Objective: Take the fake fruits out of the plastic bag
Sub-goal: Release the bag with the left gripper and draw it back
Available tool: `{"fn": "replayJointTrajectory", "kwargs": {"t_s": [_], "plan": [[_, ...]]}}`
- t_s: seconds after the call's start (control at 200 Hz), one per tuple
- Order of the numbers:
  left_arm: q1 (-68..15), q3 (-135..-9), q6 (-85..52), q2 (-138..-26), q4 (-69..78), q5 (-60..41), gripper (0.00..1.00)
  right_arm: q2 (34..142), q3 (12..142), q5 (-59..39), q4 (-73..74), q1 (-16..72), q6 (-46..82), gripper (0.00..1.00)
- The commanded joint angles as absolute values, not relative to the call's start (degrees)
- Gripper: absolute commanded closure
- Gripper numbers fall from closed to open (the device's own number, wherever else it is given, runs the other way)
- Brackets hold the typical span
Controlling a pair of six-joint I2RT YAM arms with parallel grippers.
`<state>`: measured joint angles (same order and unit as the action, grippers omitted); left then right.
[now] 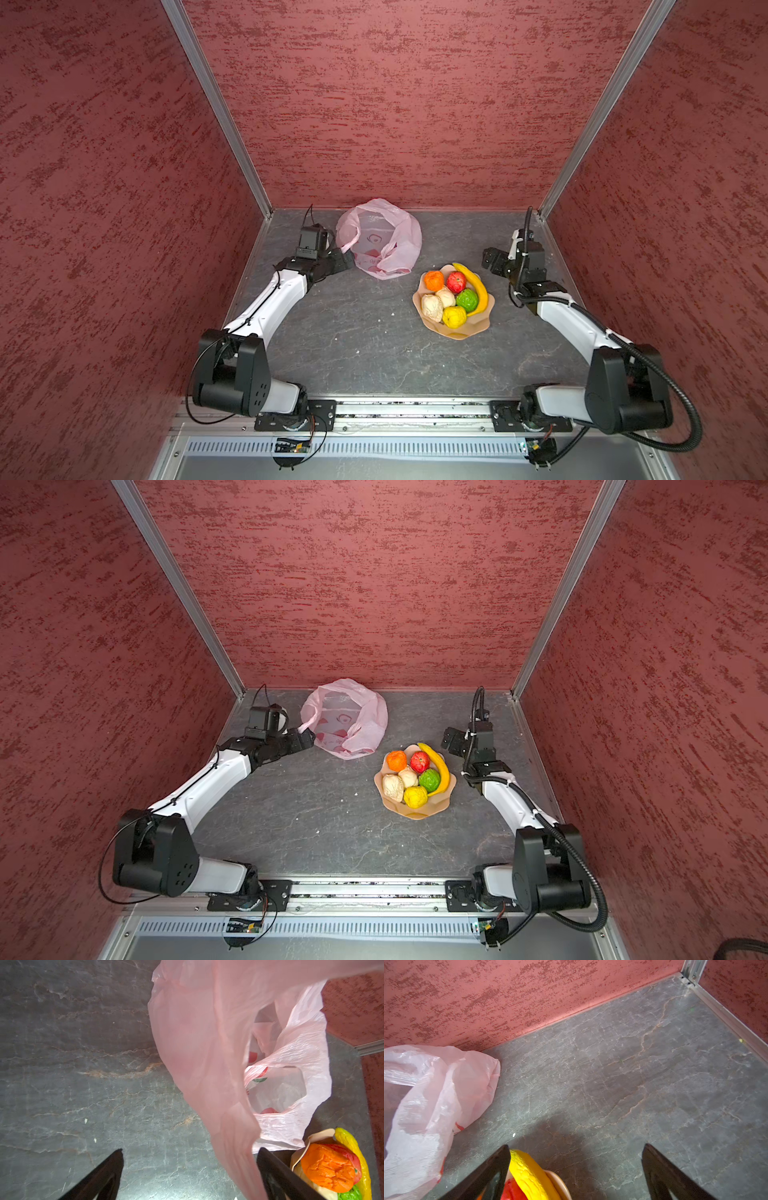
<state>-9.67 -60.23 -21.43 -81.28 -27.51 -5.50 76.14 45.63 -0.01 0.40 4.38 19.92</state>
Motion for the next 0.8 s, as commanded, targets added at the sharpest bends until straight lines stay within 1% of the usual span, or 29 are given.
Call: {"fn": "replayJointTrajectory", "kwargs": {"t_s": [0.0,0.205,0.346,0.526,0.791], "plan": [[-9.93,-63.70,-17.12,-82.56,-34.63,-6.01,0.00,76.48,47.59,-2.59,0.21,4.11,20.37,0.01],[-10.49,-69.24,-14.87,-89.78,-35.31,-15.74,0.00,75.35,46.98,-3.16,-0.38,4.13,20.17,0.01],[-12.31,-75.14,-13.39,-95.52,-37.81,-16.89,0.00,73.75,46.37,-2.74,-1.39,4.11,19.43,0.01],[-14.92,-79.56,-13.25,-99.19,-39.21,-9.83,0.00,72.27,45.47,-2.37,-1.58,4.09,19.26,0.01],[-19.81,-81.10,-10.71,-98.76,-42.60,9.48,0.00,73.10,46.38,-3.94,-2.02,4.13,19.17,0.01]]}}
